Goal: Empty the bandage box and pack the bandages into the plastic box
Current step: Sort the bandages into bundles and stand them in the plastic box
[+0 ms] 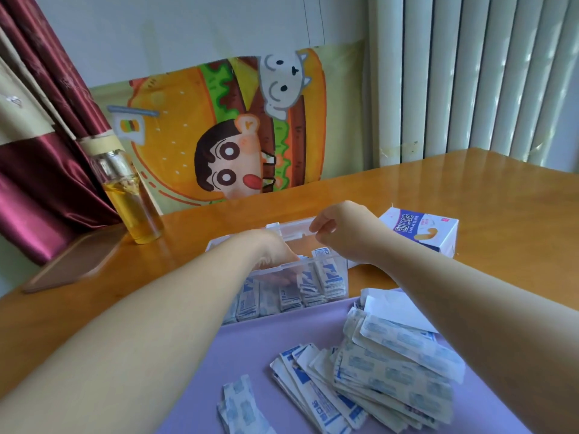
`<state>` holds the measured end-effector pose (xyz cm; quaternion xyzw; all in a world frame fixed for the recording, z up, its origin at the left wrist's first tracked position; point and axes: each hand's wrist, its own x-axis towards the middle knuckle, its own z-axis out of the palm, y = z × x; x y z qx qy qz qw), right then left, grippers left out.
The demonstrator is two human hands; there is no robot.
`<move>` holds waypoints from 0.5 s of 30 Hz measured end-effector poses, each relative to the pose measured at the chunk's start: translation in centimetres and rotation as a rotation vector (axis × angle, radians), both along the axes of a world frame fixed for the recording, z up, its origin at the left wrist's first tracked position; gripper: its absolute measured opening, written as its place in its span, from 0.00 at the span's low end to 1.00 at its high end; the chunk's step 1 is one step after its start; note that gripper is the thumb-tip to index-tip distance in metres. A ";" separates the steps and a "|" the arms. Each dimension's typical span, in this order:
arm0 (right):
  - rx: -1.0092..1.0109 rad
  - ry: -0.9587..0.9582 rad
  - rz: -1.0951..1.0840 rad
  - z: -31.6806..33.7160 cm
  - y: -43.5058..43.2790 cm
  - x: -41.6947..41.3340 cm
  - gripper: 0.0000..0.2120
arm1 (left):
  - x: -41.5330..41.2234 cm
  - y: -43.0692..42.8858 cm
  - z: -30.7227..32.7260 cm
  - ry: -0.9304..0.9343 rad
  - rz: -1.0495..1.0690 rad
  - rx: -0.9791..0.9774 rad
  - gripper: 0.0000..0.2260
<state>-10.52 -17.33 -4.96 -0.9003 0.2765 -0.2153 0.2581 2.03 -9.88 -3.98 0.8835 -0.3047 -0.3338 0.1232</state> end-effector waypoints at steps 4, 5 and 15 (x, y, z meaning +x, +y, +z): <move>-0.001 0.000 0.000 -0.1 -0.1 0.1 0.11 | 0.1 -0.1 -0.2 -0.143 -0.184 0.058 0.11; -0.004 0.000 -0.003 -0.2 -0.2 0.2 0.11 | 0.2 -0.2 -0.1 -0.220 -0.232 0.066 0.11; -0.197 -0.237 -0.096 1.2 1.5 -2.6 0.08 | -2.5 3.6 3.5 -0.425 -0.215 -0.451 0.06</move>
